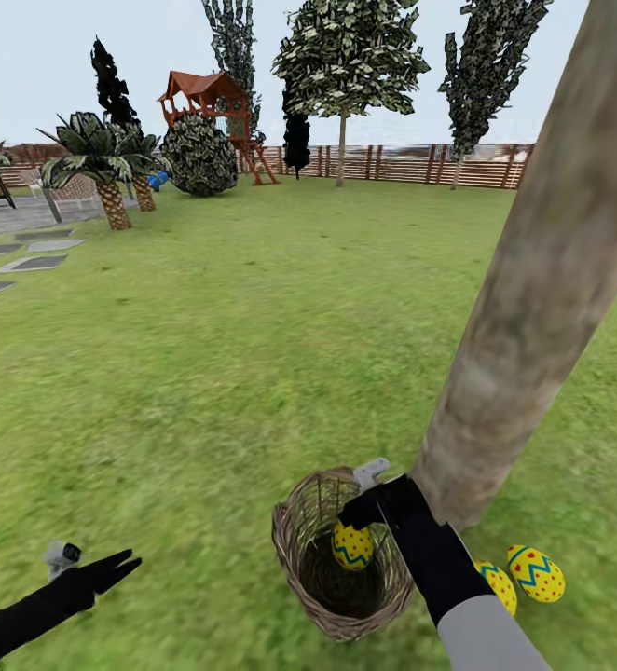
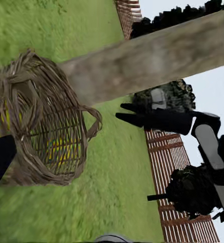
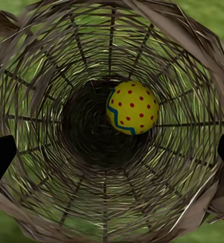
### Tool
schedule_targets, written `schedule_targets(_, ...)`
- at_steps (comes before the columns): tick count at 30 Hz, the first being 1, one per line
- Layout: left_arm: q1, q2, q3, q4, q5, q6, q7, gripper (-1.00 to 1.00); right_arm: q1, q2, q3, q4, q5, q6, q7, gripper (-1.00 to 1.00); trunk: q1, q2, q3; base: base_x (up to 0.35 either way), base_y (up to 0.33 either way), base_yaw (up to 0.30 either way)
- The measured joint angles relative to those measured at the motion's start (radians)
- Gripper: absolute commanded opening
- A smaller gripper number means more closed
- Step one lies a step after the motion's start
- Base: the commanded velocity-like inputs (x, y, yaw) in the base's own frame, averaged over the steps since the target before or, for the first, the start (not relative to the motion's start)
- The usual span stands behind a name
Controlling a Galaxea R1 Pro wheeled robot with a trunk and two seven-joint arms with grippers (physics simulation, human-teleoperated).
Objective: Take the three Easter eggs out of the wicker basket on the lawn in the garden, then place them on the lawn next to a single tree (choose any tree) so that all three eggs are next to the same tree and none are left in the basket.
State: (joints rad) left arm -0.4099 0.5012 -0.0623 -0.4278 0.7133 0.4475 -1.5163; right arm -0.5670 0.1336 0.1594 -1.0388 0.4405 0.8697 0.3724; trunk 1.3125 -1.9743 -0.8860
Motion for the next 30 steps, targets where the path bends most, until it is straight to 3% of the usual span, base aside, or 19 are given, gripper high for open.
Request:
schedule_targets(1,-0.001,0.014,0.028,-0.005,0.003,0.001,-0.018,1.0,0.0,0.0,0.0,0.0,0.0,0.0,0.0,1.0,0.004,-0.007,-0.003,0.0,0.0,0.0)
schedule_targets(3,-0.002,0.031,0.121,-0.041,0.006,0.005,-0.051,1.0,0.0,0.002,0.001,0.0,0.0,0.0,0.0,1.0,0.012,-0.021,-0.009,0.0,0.0,0.0)
schedule_targets(4,-0.002,0.035,0.169,-0.061,0.006,0.006,-0.051,1.0,0.0,0.002,0.001,0.0,0.0,0.0,0.0,1.0,0.015,-0.028,-0.013,0.0,0.0,0.0)
schedule_targets(5,-0.003,0.039,0.243,-0.092,0.006,0.008,-0.051,1.0,0.0,0.002,0.001,0.0,0.0,0.001,0.0,1.0,0.019,-0.035,-0.016,0.0,0.0,0.0)
schedule_targets(8,-0.002,0.042,0.374,-0.169,0.007,0.023,-0.051,1.0,0.0,0.003,0.002,0.001,0.0,0.001,0.0,1.0,0.031,-0.056,-0.025,0.0,0.0,0.0)
schedule_targets(9,-0.002,0.038,0.402,-0.196,0.008,0.052,-0.051,1.0,0.0,0.003,0.002,0.001,0.0,0.001,0.0,1.0,0.035,-0.063,-0.028,0.0,0.0,0.0)
schedule_targets(14,-0.002,0.033,0.438,-0.227,0.01,0.096,-0.051,1.0,0.0,0.0,0.001,0.004,0.0,0.001,0.0,1.0,0.054,-0.098,-0.044,0.0,0.0,0.0)
schedule_targets(18,-0.002,0.023,0.477,-0.23,0.031,0.098,-0.051,1.0,0.0,0.001,0.002,0.003,0.001,0.001,0.0,1.0,0.069,-0.126,-0.056,0.0,0.0,0.0)
schedule_targets(22,-0.002,-0.013,0.489,-0.238,0.034,0.094,-0.051,1.0,0.0,0.001,0.003,0.003,0.001,0.001,0.0,1.0,0.084,-0.154,-0.069,0.0,0.0,0.0)
schedule_targets(30,-0.002,-0.027,0.489,-0.265,0.035,0.101,-0.051,1.0,0.0,0.003,0.004,0.007,0.0,-0.003,-0.013,1.0,0.115,-0.21,-0.094,0.0,0.0,0.0)
